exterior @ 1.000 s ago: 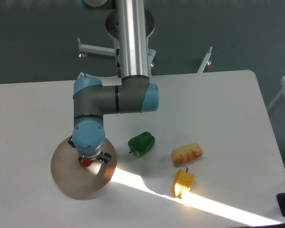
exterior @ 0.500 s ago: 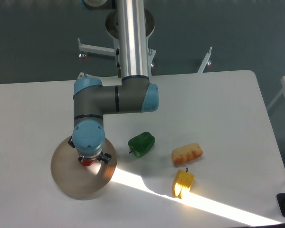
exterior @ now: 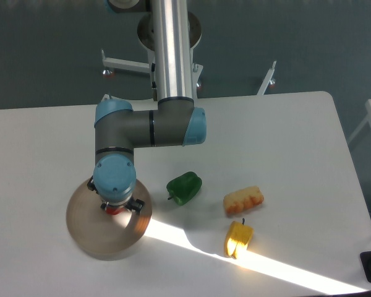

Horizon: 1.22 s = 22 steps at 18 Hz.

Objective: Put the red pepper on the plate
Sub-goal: 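Open the gripper and lift away from the red pepper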

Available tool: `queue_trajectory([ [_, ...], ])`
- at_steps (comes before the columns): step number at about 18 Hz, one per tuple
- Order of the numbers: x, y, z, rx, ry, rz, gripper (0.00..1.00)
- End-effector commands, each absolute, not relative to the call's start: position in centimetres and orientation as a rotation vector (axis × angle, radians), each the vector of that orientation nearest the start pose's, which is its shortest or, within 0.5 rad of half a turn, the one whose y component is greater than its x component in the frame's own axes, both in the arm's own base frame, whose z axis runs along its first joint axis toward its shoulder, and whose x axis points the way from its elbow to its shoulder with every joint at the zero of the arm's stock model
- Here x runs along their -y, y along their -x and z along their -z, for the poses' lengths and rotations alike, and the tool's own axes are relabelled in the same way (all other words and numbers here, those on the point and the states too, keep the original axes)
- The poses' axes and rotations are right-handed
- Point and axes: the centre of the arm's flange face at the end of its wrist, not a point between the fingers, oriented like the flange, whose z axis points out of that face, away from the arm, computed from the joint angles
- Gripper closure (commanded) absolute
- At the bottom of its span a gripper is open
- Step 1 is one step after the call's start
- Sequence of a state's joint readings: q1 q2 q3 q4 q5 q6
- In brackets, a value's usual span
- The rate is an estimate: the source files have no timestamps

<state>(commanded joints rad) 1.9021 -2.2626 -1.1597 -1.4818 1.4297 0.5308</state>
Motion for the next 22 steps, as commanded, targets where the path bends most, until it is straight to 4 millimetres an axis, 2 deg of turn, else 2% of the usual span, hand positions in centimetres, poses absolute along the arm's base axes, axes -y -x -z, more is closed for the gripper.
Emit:
queue_trajectory([
  [7,-73.2,10.1,-30.1,-0.309,3.184,0.311,0.0],
  [10,-72.2,11.7,-32.6,-0.341,3.173,0.301,0.0],
  [12,-71.5,13.7,-34.1,-0.329,3.151,0.281,0.0],
  [14,-70.5,16.3,-35.8,-0.388,3.12,0.263,0.0],
  [15,-69.8,18.3,-36.5,-0.409,3.104,0.255,0.0],
  [17,-68.9,21.3,-37.1,-0.409,3.09,0.241,0.0],
  [18,-68.0,23.3,-37.5,-0.486,3.082,0.208,0.0],
  [20,-67.2,25.0,-37.7,-0.614,3.081,0.147,0.0],
  [21,-66.7,26.4,-37.9,-0.611,3.077,0.143,0.0],
  [22,-66.6,26.9,-37.8,-0.611,3.076,0.135,0.0],
])
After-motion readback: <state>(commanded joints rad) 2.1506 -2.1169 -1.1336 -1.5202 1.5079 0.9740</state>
